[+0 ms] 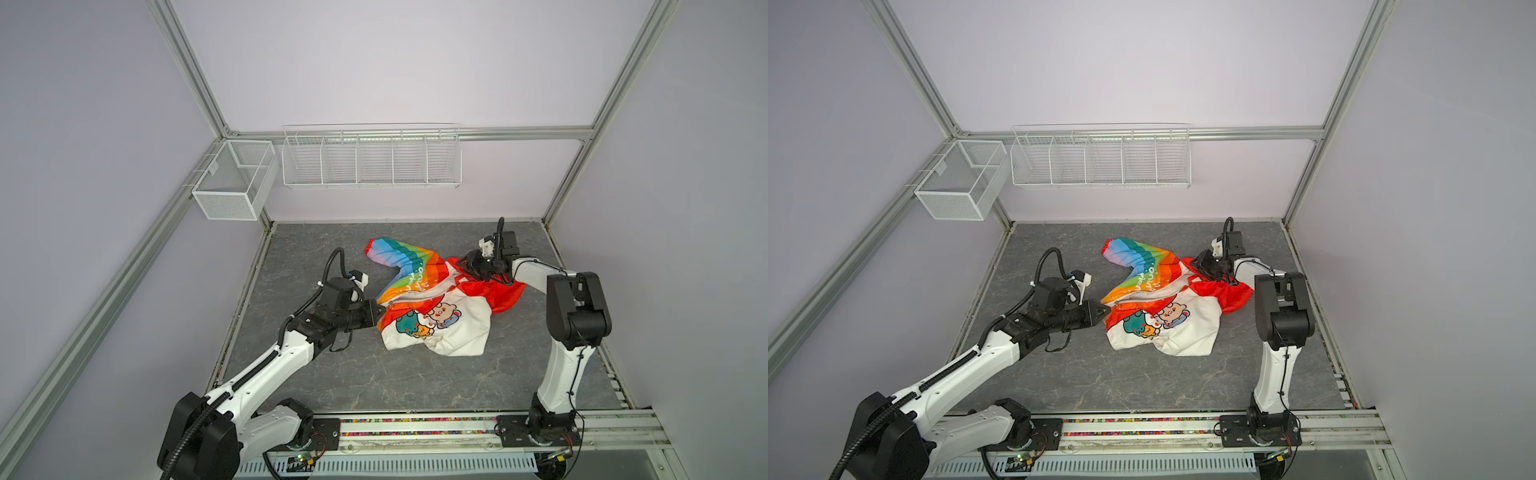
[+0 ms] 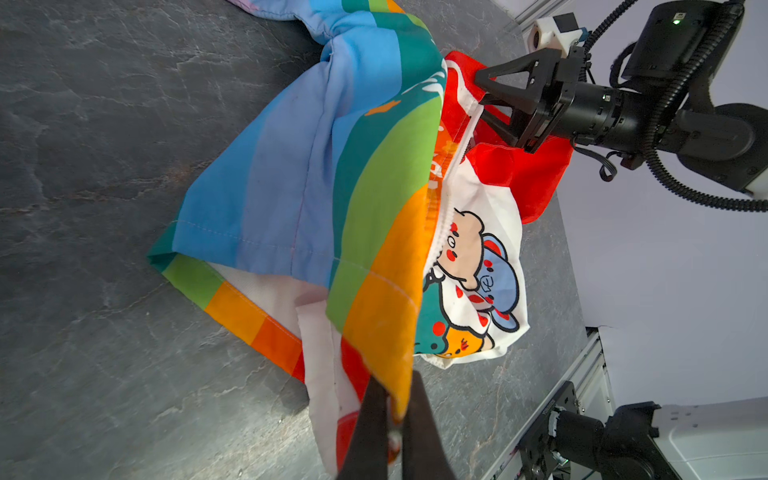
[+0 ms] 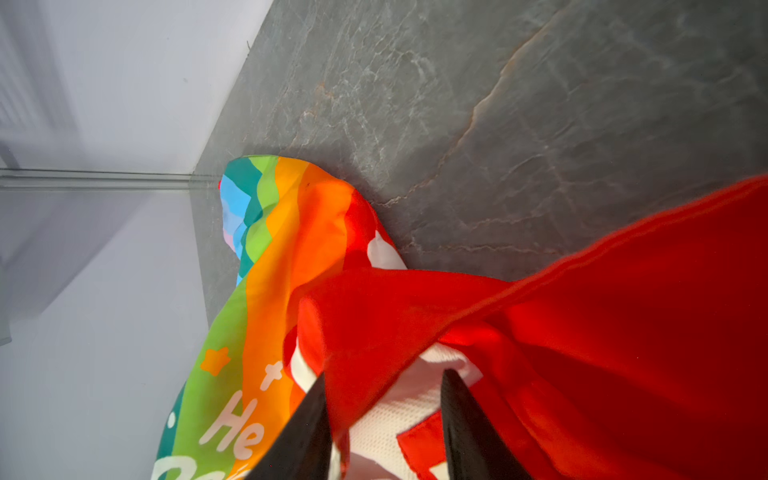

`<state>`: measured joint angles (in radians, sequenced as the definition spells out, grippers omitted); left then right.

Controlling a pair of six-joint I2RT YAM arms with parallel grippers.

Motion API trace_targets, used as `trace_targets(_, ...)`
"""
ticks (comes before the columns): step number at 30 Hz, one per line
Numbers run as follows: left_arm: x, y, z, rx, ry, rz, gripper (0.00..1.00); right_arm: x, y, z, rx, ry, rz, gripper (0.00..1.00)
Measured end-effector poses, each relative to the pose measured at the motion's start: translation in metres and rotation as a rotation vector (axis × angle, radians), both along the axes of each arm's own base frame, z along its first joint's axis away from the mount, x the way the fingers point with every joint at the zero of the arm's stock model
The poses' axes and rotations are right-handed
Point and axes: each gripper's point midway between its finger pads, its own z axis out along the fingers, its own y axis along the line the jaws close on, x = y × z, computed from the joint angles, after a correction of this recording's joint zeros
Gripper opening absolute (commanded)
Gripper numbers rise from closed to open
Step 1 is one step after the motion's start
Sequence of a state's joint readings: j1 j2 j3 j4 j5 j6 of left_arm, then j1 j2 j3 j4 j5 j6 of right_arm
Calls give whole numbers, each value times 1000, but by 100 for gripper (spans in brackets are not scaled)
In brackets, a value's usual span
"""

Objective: Zip up the jacket

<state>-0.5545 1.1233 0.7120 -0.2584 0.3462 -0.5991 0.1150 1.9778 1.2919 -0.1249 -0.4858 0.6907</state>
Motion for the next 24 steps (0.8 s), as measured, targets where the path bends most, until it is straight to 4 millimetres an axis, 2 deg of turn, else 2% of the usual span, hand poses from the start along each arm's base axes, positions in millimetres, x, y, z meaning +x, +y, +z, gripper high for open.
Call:
trace_targets(3, 0, 0, 0, -3, 2, -1, 0, -6, -6, 13, -35, 0, -14, 47)
trace_targets(9, 0, -1, 0, -5, -1, -1, 0, -21, -18, 60, -97, -53, -53, 40)
trace_targets(12, 1, -1, 0, -7, -3, -1, 0, -30, -20, 69, -120, -56, -64, 40)
trace_targets(14, 1, -1, 1, -9, -7, -1, 0, -38, -16, 67, -132, -36, -61, 42)
trace_targets(16, 1, -2, 1, -10, -8, -1, 0, -46, -10, 59, -143, -4, -54, 47)
trace_targets(19, 1, -1, 0, -10, -7, -2, 0, -59, -4, 44, -158, 55, -52, 48)
trace_targets(24, -1, -2, -3, -10, -1, -6, 0, -69, -10, 26, -182, 116, -95, 47)
